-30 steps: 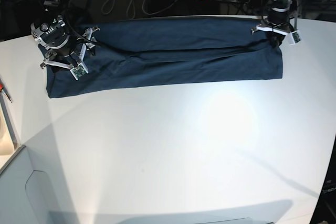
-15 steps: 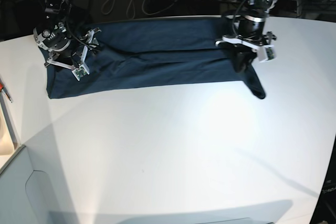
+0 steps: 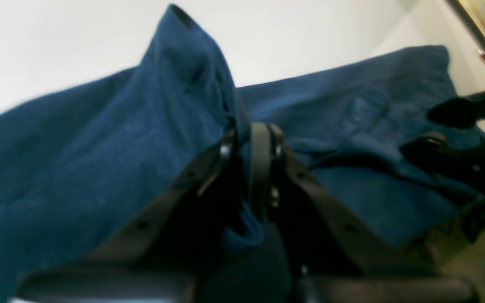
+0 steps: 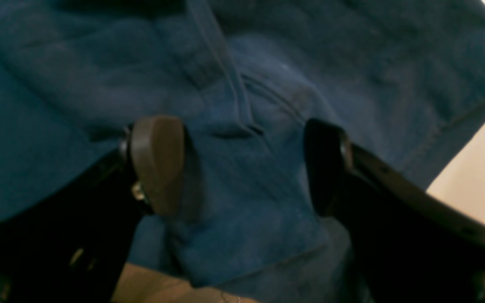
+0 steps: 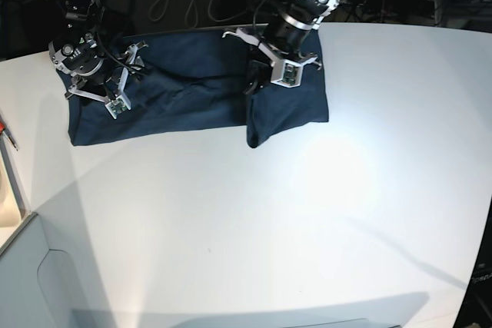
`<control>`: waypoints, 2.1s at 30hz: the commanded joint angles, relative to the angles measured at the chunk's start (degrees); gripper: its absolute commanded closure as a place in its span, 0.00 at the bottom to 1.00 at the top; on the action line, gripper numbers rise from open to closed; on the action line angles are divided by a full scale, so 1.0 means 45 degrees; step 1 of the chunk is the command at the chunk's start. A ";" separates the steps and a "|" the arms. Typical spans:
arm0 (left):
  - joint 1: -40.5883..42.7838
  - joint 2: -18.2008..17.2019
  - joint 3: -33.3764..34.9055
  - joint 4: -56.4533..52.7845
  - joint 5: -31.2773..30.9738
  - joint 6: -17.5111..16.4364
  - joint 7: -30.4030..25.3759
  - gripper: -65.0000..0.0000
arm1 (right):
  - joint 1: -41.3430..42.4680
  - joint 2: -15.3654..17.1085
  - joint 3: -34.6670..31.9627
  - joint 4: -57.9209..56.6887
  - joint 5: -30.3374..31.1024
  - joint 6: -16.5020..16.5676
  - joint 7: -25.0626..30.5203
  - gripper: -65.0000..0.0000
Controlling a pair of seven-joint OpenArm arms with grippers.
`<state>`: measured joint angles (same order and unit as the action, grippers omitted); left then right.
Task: Fold the T-shirt properly
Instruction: 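Grasp the strip end with the left gripper and fold it toward the right gripper, then release the folded half and raise the left gripper away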
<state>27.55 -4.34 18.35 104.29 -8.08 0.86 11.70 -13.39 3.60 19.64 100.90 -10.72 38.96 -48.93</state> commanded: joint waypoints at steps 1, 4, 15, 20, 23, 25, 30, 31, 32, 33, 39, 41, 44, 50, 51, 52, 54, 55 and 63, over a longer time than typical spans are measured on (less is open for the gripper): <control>-0.0115 0.0056 0.0191 0.0043 -0.0051 -0.0084 -0.0325 1.00 | 0.0074 0.0090 0.0022 0.0151 0.0028 0.0231 0.0079 0.35; -0.0584 0.0056 0.0738 -0.0485 -0.0051 -0.0084 -0.0325 1.00 | 0.0074 0.0090 0.0002 0.0151 0.0028 0.0231 0.0079 0.35; -0.1795 0.0056 0.2262 -0.1051 -0.0051 -0.0084 -0.0325 1.00 | 0.0074 0.0051 -0.0037 0.0151 0.0028 0.0231 0.0079 0.35; -0.2498 0.0056 0.3121 -0.1325 -0.0051 -0.0065 -0.0305 1.00 | 0.0074 0.0051 -0.0037 0.0151 0.0028 0.0231 0.0079 0.35; -0.2831 0.0056 0.3571 -0.1618 -0.0051 -0.0065 -0.0305 1.00 | 0.0093 0.0051 -0.0037 0.0151 0.0028 0.0231 0.0079 0.35; -0.2909 0.0056 0.3708 -0.1813 -0.0071 -0.0065 -0.0286 1.00 | 0.0093 0.0070 -0.0037 0.0151 0.0028 0.0231 0.0079 0.35; -0.2928 0.0056 0.3844 -0.1852 -0.0071 -0.0065 -0.0247 1.00 | 0.0113 0.0090 -0.0037 0.0151 0.0028 0.0231 0.0079 0.35; -0.2928 0.0056 0.3844 -0.1852 -0.0051 -0.0065 -0.0247 1.00 | 0.0191 0.0090 -0.0037 0.0151 0.0028 0.0231 0.0079 0.35; -0.2928 0.0056 0.3844 -0.1852 -0.0051 -0.0065 -0.0247 1.00 | 0.0230 0.0070 -0.0037 0.0151 0.0028 0.0231 0.0059 0.35; -0.2928 0.0056 0.3844 -0.1872 -0.0051 -0.0065 -0.0247 1.00 | 0.0250 0.0070 -0.0037 0.0151 0.0028 0.0231 0.0059 0.35; -0.2928 0.0056 0.3844 -0.2262 -0.0051 -0.0065 -0.0247 1.00 | 0.0250 0.0051 -0.0037 0.0151 0.0028 0.0231 0.0059 0.35; -0.2928 0.0056 0.3844 -0.2399 -0.0051 -0.0065 -0.0227 1.00 | 0.0250 0.0051 -0.0037 0.0151 0.0028 0.0231 0.0059 0.35; -0.2928 0.0036 0.3825 -0.2340 -0.0130 -0.0065 0.0242 1.00 | 0.0250 0.0051 -0.0037 0.0210 0.0028 0.0231 0.0059 0.35; -0.2850 0.0056 0.3844 -0.1442 -0.0169 -0.0065 0.1687 0.67 | 0.0308 0.0051 -0.0037 0.0229 0.0028 0.0231 0.0059 0.35; -0.2811 0.0056 0.3844 -0.1110 -0.0169 -0.0065 0.1687 0.63 | 0.0426 0.0051 -0.0037 0.0229 0.0028 0.0231 0.0040 0.35; -0.2791 0.0036 0.3844 -0.0817 -0.0169 -0.0065 0.1707 0.59 | 0.0484 0.0051 -0.0037 0.0229 0.0028 0.0231 0.0001 0.35; -0.2616 -0.0022 0.3844 -0.0211 -0.0188 -0.0065 0.1726 0.55 | 0.0523 0.0070 -0.0037 0.0229 0.0028 0.0231 -0.0019 0.35; -0.2498 -0.0022 0.3805 0.0102 -0.0188 -0.0065 0.1707 0.55 | 0.0523 0.0070 -0.0037 0.0229 0.0028 0.0231 -0.0019 0.35; -0.1580 -0.0550 0.2145 0.1000 -0.0188 -0.0065 0.1765 0.55 | 0.0797 0.0090 0.0061 0.0249 0.0028 0.0231 -0.0038 0.34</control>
<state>20.21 -7.18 27.44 107.77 -8.40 1.50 21.15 -10.02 3.64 19.75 100.92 -10.94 38.96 -49.74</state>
